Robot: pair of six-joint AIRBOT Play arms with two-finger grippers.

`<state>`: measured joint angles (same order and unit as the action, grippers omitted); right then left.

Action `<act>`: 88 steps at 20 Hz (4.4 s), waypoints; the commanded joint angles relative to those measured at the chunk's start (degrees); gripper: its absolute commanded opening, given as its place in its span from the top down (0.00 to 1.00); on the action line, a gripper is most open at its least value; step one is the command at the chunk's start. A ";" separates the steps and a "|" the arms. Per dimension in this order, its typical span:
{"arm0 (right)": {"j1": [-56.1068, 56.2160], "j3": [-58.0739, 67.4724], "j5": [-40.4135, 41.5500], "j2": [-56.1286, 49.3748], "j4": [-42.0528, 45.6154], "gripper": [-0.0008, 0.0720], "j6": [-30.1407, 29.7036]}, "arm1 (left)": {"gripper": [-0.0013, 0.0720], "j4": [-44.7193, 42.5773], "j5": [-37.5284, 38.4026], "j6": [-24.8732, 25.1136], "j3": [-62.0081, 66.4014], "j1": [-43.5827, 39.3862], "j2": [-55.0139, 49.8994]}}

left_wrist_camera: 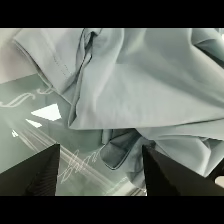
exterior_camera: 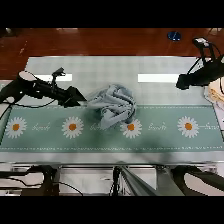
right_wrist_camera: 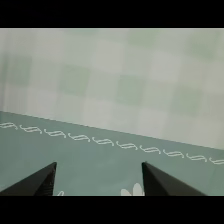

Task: Fold the shirts.

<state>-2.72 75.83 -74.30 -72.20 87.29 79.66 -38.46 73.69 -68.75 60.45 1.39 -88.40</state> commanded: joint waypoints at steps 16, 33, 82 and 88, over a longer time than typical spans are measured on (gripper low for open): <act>-18.78 -22.08 -3.04 -0.09 -40.28 0.18 -22.03 | 0.95 5.97 0.94 1.05 7.76 -4.96 -8.90; 9.75 -38.69 26.73 -5.27 -57.29 0.18 -21.59 | 0.95 5.97 3.52 1.05 8.83 -4.50 -8.72; -12.17 36.00 -14.36 29.94 -33.81 0.97 11.17 | 0.95 -7.39 20.17 -12.46 54.55 16.92 51.89; -9.88 27.43 -29.18 24.26 -30.99 0.97 11.45 | 0.95 -9.57 29.94 -10.67 38.18 16.92 51.58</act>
<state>-14.15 107.77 -97.51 -45.65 54.72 90.74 -46.87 98.74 -80.25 106.83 18.28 -36.99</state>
